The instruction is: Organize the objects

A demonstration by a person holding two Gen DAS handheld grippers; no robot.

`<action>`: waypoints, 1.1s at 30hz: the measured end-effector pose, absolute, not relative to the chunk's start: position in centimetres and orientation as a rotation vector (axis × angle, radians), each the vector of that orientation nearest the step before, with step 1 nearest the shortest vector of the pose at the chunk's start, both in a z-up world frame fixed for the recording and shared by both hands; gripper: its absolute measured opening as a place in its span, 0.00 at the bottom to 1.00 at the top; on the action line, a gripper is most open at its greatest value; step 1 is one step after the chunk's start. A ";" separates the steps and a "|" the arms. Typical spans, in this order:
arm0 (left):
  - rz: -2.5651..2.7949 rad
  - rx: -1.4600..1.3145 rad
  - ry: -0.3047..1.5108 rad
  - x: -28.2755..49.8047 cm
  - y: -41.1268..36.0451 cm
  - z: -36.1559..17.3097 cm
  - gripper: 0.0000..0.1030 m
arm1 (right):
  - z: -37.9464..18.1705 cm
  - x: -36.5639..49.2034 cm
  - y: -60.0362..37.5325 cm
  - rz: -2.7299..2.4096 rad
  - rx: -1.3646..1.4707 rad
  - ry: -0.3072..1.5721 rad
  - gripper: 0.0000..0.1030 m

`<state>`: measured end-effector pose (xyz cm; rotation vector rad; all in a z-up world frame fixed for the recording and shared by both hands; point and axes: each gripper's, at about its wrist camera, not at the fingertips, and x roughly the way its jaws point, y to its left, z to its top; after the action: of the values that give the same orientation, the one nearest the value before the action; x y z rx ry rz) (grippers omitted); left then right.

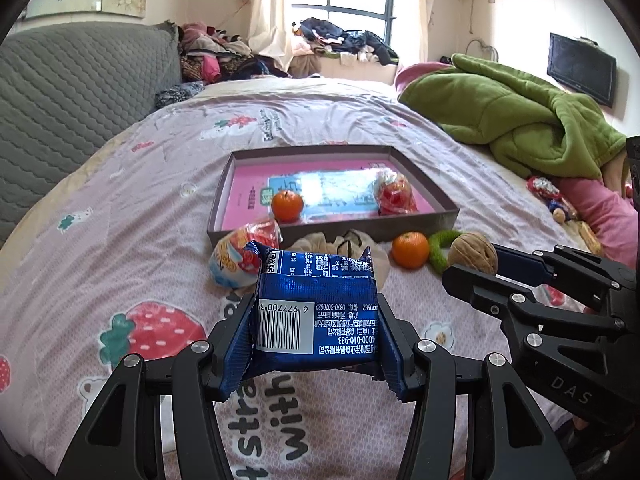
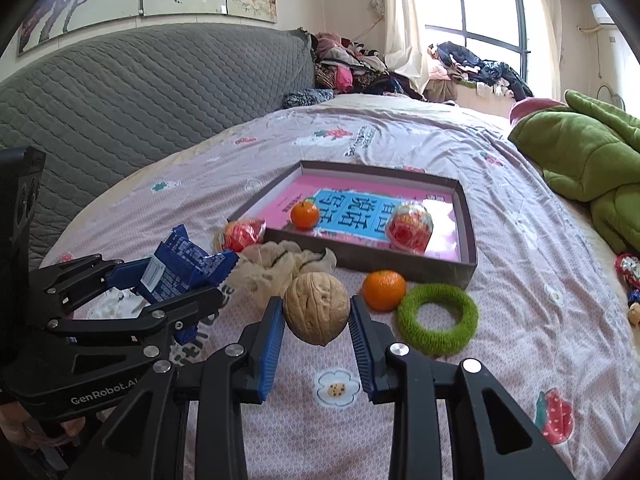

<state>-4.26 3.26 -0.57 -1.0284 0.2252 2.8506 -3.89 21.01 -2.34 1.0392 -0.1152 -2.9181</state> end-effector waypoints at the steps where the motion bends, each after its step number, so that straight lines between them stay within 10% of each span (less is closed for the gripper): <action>1: 2.855 -1.022 0.223 -4.4 3.3 -0.4 0.55 | -2.1 -4.0 21.0 -2.922 1.035 -0.110 0.32; 33: 2.929 -0.932 0.199 -9.9 3.8 4.4 0.56 | 3.1 -7.5 22.6 -2.964 0.862 -0.062 0.32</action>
<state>-9.88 3.76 4.39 -0.9321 0.1986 2.9294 -7.51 22.56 3.12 0.8618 -0.0618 -2.9640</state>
